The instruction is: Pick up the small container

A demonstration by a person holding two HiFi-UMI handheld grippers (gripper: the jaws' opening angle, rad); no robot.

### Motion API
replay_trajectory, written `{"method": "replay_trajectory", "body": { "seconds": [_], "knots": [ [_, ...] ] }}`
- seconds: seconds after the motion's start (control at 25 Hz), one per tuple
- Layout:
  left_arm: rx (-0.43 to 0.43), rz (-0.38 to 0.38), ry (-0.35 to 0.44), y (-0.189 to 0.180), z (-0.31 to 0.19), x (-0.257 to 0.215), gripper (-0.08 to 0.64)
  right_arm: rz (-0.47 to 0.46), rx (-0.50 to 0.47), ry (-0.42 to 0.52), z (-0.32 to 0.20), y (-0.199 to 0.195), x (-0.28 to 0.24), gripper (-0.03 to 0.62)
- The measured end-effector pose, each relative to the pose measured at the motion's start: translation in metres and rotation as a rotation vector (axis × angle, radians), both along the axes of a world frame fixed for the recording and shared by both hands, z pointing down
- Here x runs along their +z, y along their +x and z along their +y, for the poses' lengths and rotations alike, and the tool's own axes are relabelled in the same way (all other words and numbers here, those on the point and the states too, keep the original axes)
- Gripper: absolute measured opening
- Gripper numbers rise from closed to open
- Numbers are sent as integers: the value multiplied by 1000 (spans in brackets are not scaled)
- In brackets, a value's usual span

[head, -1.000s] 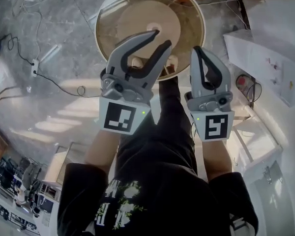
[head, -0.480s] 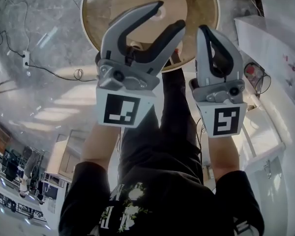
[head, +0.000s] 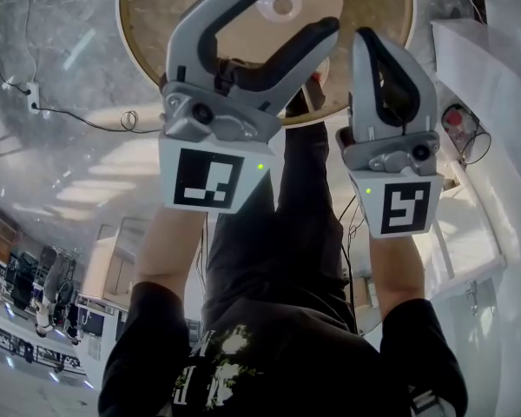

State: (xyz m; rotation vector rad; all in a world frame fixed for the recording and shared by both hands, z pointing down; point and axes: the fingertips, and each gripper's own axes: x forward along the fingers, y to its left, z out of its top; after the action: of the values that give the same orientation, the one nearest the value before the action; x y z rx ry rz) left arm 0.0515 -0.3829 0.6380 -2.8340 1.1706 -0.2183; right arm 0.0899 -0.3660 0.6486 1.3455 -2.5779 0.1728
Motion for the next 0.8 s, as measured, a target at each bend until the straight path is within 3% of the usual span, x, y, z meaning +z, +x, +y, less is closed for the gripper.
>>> {"method": "replay_trajectory", "body": {
  "seconds": [0.44,0.8],
  "knots": [
    [36,-35,-61,11,-6,99,238,-7,1,-43,-9,3,84,-3],
    [39,-48,-47,24,-3,135,238,-7,6,-56,-6,16,123,-3]
  ]
}}
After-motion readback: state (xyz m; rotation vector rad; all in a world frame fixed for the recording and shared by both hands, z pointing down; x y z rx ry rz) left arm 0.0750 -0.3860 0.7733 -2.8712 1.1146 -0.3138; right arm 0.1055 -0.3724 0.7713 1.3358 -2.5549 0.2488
